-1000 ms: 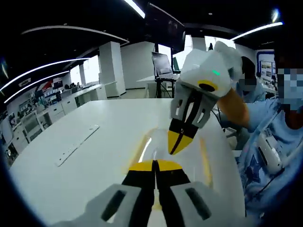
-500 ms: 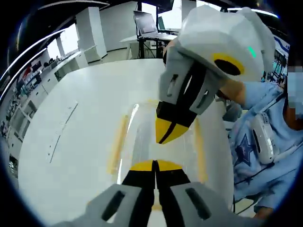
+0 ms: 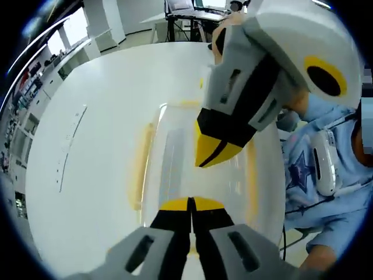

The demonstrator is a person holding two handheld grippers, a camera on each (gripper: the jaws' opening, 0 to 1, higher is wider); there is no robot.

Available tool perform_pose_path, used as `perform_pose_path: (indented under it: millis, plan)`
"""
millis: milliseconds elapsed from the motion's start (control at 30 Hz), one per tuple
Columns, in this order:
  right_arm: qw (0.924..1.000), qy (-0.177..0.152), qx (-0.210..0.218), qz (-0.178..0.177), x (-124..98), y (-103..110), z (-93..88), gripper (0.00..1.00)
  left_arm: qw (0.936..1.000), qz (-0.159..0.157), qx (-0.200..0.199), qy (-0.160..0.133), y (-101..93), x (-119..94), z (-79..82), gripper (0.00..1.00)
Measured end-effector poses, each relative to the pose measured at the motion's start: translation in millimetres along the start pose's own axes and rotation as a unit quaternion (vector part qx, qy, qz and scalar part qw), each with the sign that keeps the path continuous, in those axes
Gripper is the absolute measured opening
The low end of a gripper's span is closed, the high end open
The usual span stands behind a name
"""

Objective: Snap each plastic latch of the storage box into its locked position after aligning the lid with the box until every specified latch is closed and the lid sits flush.

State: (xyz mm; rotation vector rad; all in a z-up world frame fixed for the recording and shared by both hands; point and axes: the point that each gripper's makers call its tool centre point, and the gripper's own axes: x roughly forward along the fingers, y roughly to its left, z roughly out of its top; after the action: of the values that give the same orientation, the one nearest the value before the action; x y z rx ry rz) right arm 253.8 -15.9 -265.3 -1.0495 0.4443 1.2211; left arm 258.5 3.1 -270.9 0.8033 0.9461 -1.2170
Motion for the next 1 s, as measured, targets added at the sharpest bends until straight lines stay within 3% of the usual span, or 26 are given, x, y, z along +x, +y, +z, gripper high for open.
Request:
perform_pose_path:
  millis: [233,500,633,900,1000]
  plan:
    - [0.9977,-0.048,0.025,-0.04,2.6,-6.1,4.5,0.0,0.9992,-0.006,-0.019,0.035,1.5,0.2,-0.9,0.0]
    - [0.9945,-0.075,0.009,-0.073,-1.9,-6.1,0.5,0.01,0.9982,-0.001,-0.007,0.059,3.7,-1.8,0.2,0.0]
    - [0.9901,-0.104,0.02,-0.092,-4.1,-10.2,-0.1,0.04,0.9974,0.0,-0.018,0.069,6.0,-3.2,-0.3,0.0]
    - [0.9856,-0.114,0.034,-0.121,-10.0,3.7,0.3,0.0,0.9959,0.001,-0.033,0.084,8.4,-3.2,0.4,0.0]
    - [0.9823,-0.138,0.05,-0.117,-12.3,10.6,5.1,0.0,0.9954,0.002,-0.035,0.089,8.6,-3.5,0.2,0.0]
